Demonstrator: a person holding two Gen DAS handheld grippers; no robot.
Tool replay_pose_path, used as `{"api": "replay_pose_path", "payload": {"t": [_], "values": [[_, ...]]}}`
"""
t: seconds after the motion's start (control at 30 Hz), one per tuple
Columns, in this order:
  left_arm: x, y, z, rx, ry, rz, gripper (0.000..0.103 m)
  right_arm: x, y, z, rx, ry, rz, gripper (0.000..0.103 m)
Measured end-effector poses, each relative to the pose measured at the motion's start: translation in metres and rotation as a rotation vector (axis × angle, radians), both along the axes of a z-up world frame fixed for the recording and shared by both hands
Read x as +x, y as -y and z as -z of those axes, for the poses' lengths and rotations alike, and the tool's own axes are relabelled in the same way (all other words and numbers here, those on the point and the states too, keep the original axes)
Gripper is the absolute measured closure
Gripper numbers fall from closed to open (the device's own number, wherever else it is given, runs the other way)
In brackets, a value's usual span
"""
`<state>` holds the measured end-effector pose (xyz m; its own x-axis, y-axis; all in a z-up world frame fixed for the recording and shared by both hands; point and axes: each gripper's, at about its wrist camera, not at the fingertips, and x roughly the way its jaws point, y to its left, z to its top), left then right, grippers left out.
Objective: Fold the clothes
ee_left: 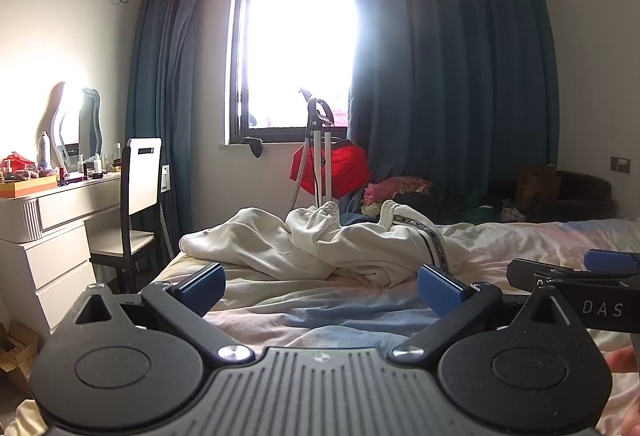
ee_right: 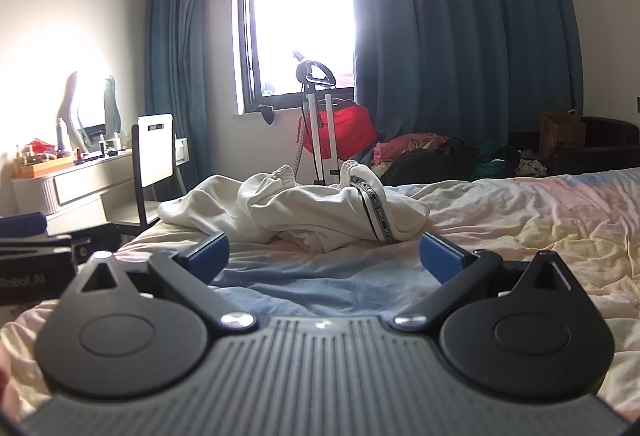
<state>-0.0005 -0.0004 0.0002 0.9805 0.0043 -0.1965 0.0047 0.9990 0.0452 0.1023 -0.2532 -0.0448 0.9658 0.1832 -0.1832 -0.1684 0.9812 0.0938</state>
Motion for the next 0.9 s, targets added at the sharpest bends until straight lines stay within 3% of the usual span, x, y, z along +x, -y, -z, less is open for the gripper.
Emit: {"api": "replay_pose_path", "payload": {"t": [0.9], "values": [[-0.011, 0.004, -0.003, 0.021, 0.044, 0.011, 0.0, -0.003, 0.001, -0.002, 0.004, 0.009, -0.013, 0.0]]}}
